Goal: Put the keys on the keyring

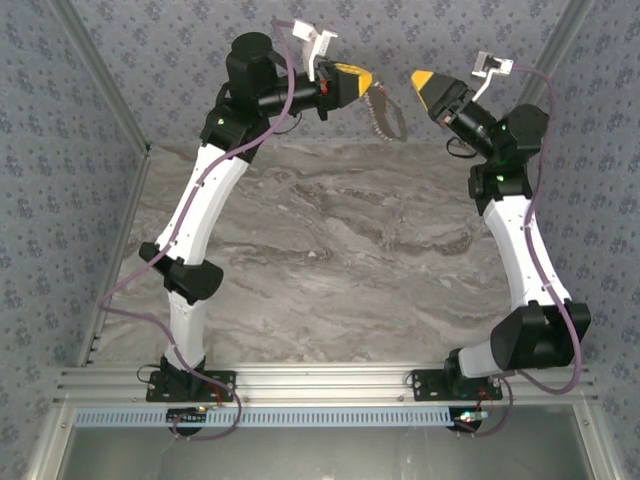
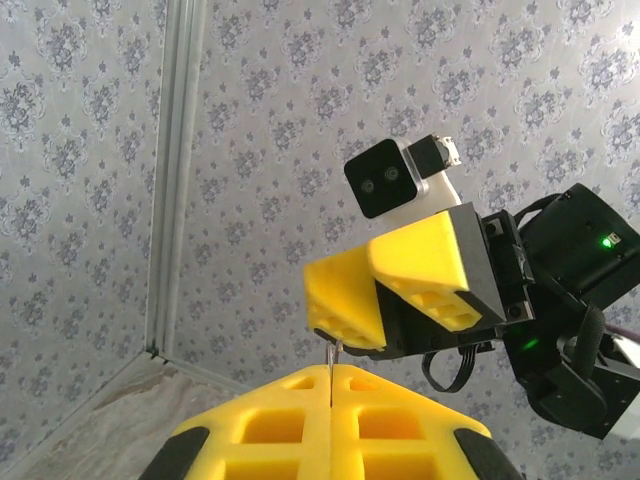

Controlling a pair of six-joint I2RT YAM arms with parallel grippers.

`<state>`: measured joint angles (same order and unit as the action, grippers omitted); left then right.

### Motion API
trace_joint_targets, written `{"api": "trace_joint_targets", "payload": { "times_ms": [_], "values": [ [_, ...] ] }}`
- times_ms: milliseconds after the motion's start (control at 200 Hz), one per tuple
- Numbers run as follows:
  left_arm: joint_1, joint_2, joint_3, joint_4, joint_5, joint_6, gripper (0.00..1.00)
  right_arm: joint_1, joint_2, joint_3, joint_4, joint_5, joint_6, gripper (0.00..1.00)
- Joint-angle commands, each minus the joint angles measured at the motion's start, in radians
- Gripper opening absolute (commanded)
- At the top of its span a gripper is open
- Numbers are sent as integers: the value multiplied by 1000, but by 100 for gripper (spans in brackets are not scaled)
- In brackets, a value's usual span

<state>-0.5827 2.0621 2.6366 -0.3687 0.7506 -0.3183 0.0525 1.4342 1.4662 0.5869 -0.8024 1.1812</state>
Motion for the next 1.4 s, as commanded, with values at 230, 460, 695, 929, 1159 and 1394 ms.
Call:
{"api": "trace_joint_targets", "payload": {
  "times_ms": [230, 460, 695, 929, 1159, 1394],
  "values": [
    [7, 13, 31, 145, 46, -97, 0, 72, 88, 145, 94, -71, 38, 45],
    [7, 13, 32, 159, 54, -117, 0, 98, 124, 179, 100, -77, 38, 38],
    [7, 13, 31, 165, 53, -122, 0, 126, 132, 172, 113, -95, 44, 35],
    [9, 13, 31, 167, 50, -125, 0, 132, 117, 138, 122, -92, 48, 30],
    [12, 12, 31, 162, 51, -125, 0, 121, 103, 100, 172, -76, 87, 31],
    [11, 11, 31, 157, 51, -130, 0, 108, 121, 90, 263, -64, 165, 22]
  ]
}}
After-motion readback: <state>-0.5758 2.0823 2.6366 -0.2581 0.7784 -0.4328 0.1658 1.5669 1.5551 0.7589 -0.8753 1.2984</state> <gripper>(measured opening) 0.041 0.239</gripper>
